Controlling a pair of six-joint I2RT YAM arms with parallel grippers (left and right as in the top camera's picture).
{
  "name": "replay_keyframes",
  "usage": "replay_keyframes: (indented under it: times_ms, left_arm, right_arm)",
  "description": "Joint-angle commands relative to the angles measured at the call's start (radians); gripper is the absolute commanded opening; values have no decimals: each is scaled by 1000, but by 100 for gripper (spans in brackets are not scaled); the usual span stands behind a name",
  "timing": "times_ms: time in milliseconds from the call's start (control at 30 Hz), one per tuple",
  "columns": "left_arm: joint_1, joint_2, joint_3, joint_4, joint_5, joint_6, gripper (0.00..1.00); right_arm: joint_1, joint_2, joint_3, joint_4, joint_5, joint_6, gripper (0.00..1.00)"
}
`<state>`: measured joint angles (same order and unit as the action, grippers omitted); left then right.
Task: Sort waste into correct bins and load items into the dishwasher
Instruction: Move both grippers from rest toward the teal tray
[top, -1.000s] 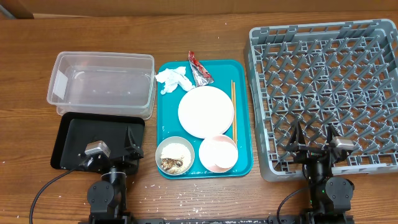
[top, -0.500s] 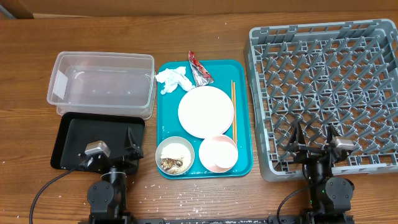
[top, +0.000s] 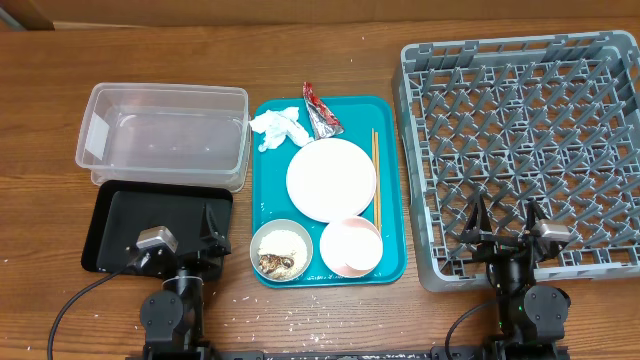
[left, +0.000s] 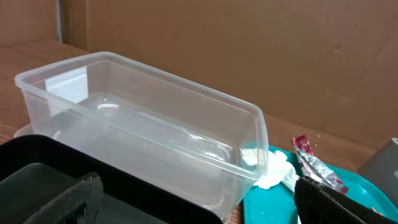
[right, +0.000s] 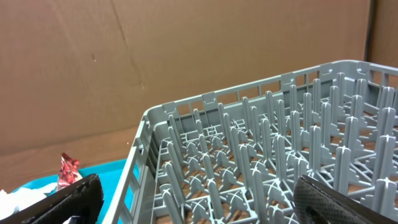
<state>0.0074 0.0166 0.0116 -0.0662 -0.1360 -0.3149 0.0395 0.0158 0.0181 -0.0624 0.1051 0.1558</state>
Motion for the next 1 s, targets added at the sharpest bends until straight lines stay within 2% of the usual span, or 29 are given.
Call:
replay_keyframes:
  times_ms: [0, 100, 133, 267, 367, 467, 600, 700, 800, 967]
  left_arm:
    - [5, -12, -7, 0, 90, -8, 100]
    - [5, -12, -7, 14, 216, -13, 100]
    - [5, -12, -7, 30, 264, -51, 100]
    - [5, -12, -4, 53, 275, -135, 100]
    - [5, -12, 35, 69, 315, -131, 100]
    - [5, 3, 130, 20, 345, -108, 100]
    - [5, 88, 317, -132, 348, -70, 100]
    - [5, 227, 502, -286, 354, -15, 100]
    - [5, 417, 716, -454, 391, 35, 100]
    - [-4, 764, 1081, -778, 423, 82, 100]
  right_arm:
    - [-3, -7, -10, -11, 5, 1, 100]
    - [-3, -7, -10, -10, -41, 2, 100]
    - [-3, -7, -10, -10, -80, 2, 100]
    - [-2, -7, -10, 3, -85, 2, 100]
    - [-2, -7, 15, 44, -109, 2, 100]
    - [-2, -7, 84, 46, -115, 6, 100]
    - [-2, 14, 208, 15, -116, 63, 100]
    - [-2, 89, 346, -106, -116, 109, 100]
    - [-2, 224, 524, -249, -162, 164, 100]
    - [-2, 489, 818, -502, -230, 163, 100]
